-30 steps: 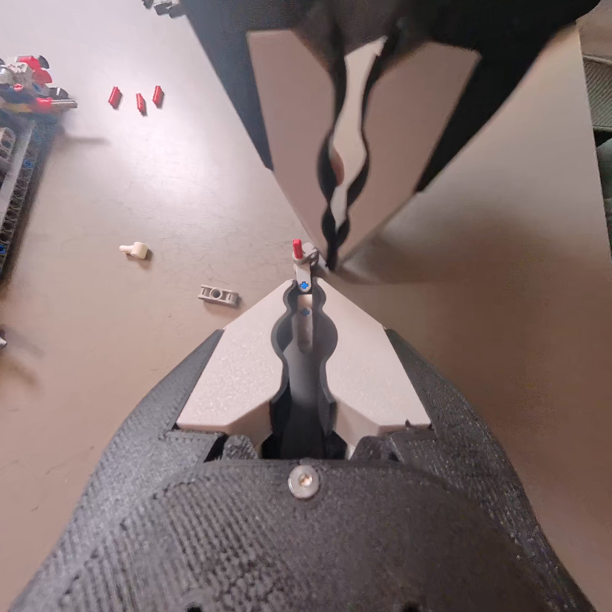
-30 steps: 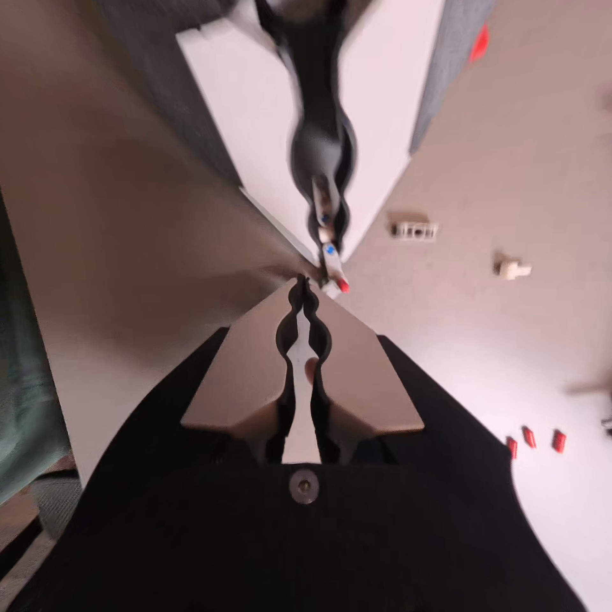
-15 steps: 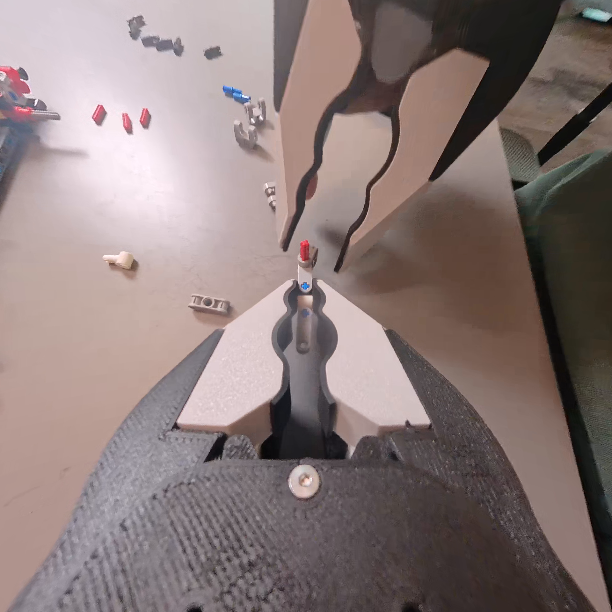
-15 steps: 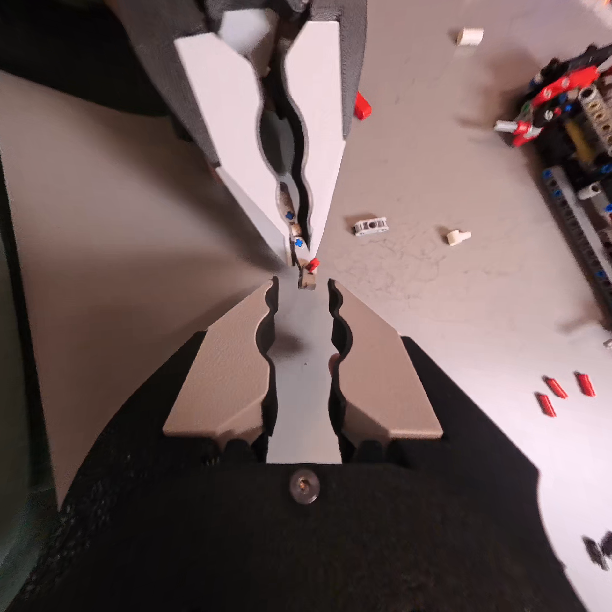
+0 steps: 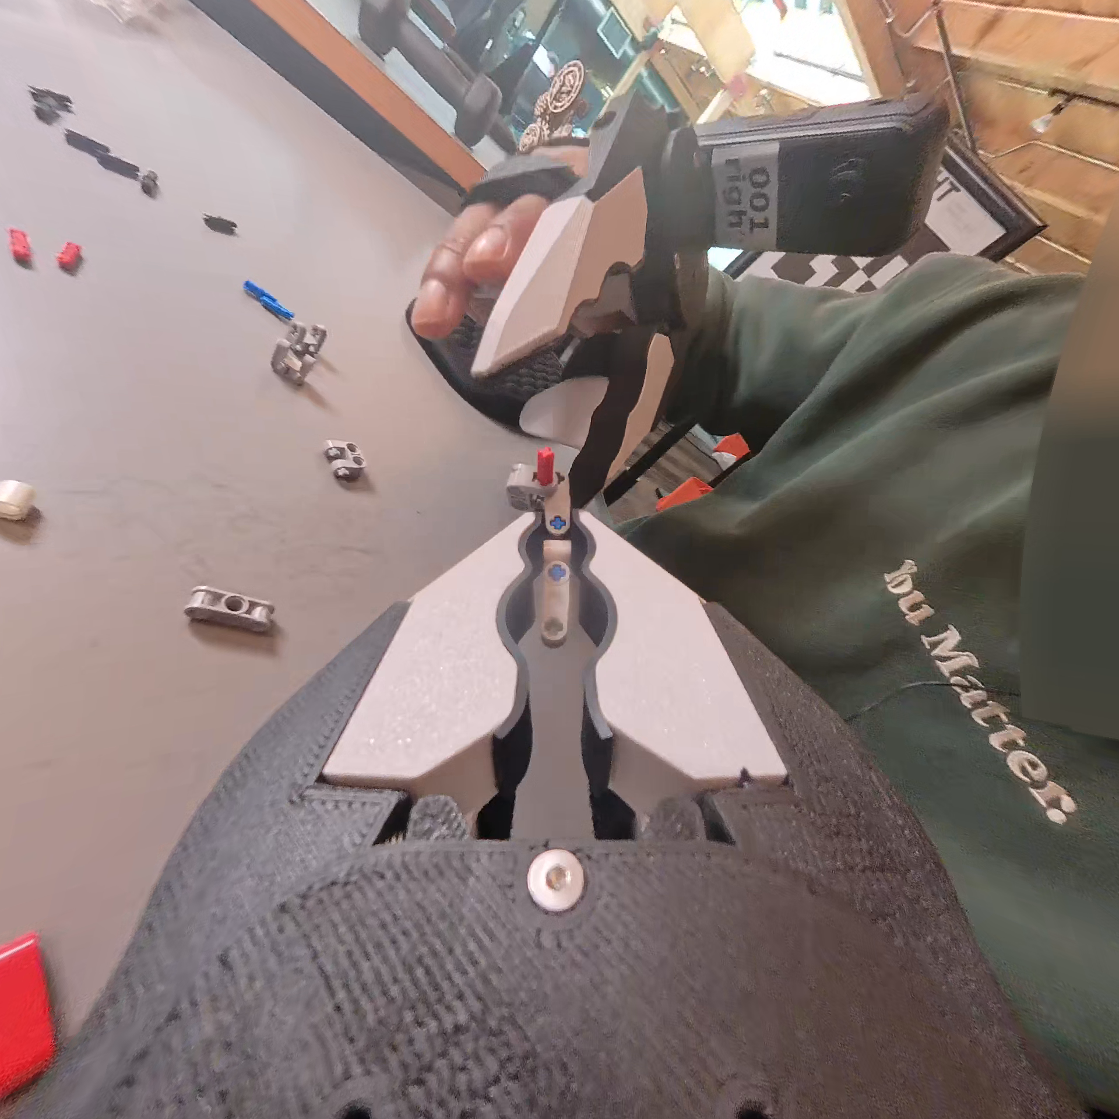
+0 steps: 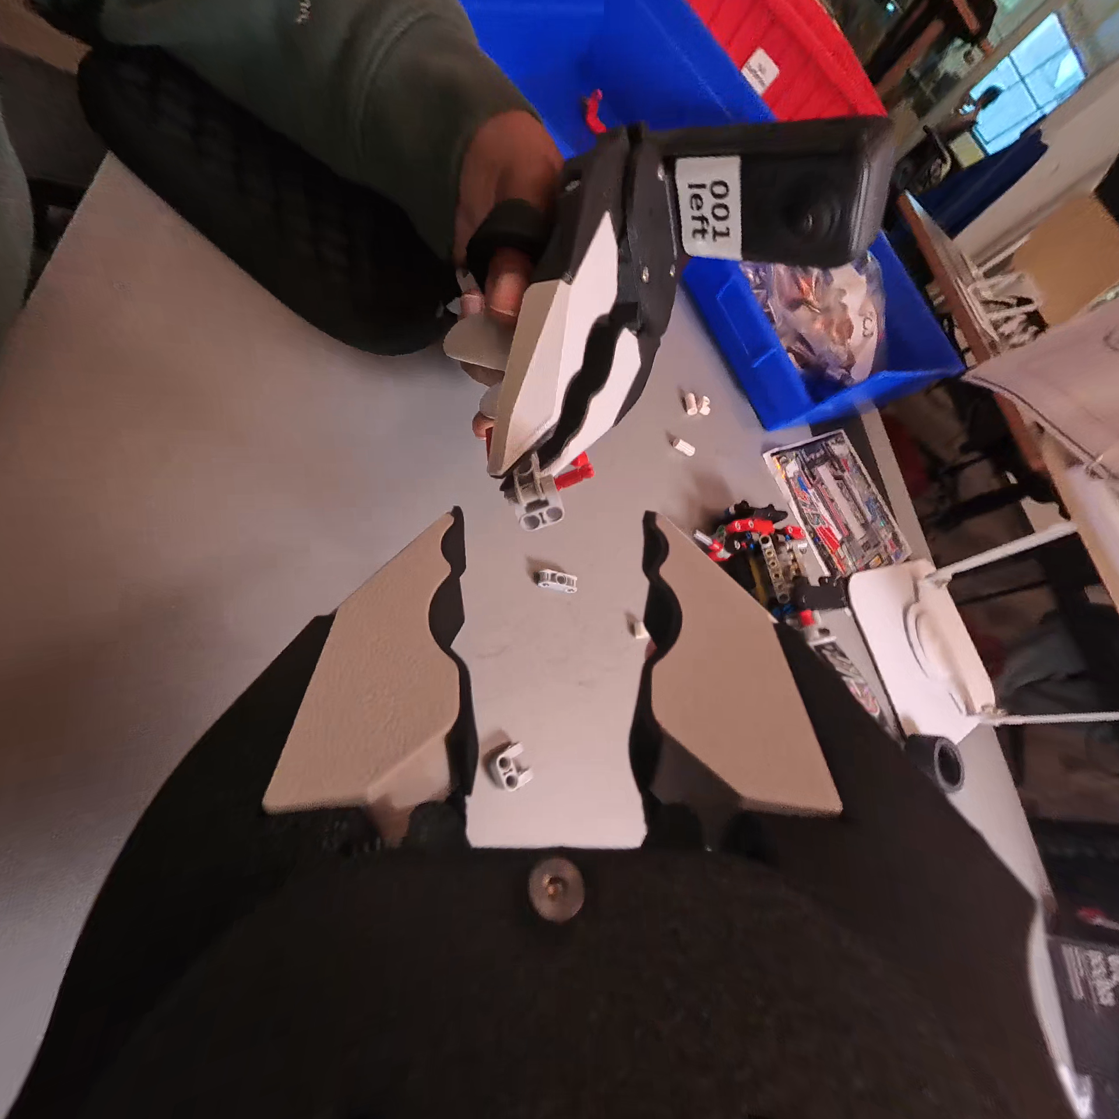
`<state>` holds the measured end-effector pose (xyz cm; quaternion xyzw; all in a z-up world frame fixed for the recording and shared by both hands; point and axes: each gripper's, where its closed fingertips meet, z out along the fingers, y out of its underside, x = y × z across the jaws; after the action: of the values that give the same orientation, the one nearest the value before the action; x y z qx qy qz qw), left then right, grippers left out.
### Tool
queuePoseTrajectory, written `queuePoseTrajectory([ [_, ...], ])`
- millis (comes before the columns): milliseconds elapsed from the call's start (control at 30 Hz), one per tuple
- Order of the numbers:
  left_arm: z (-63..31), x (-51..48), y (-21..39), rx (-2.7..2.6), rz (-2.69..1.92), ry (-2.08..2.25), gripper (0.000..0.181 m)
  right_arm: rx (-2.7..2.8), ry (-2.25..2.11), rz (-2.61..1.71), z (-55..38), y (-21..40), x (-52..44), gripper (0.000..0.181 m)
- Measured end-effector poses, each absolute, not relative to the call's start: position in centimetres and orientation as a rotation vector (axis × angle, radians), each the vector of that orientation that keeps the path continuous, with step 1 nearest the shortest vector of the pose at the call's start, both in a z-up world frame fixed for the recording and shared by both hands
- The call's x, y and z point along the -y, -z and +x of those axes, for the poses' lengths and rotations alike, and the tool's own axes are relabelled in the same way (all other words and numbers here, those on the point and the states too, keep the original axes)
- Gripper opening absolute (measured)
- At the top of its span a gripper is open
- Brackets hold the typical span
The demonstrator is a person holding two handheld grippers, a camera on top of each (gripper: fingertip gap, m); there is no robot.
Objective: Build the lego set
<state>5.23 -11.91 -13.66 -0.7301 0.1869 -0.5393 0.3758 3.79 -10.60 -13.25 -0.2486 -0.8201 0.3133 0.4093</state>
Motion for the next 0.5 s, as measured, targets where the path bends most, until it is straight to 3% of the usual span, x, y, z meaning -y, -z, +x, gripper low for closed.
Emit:
queuePoseTrajectory([
  [200, 5.5, 12.3, 13.8, -0.540, -1.874, 1.337, 0.006, 2.126, -0.905, -0.587, 2.5, 14.4, 11.7, 0.057],
  [500, 4.1, 11.5, 14.2, -0.531, -1.901, 1.178, 0.006, 2.023, -0.983, -0.693, 2.4, 14.8, 11.1, 0.024],
])
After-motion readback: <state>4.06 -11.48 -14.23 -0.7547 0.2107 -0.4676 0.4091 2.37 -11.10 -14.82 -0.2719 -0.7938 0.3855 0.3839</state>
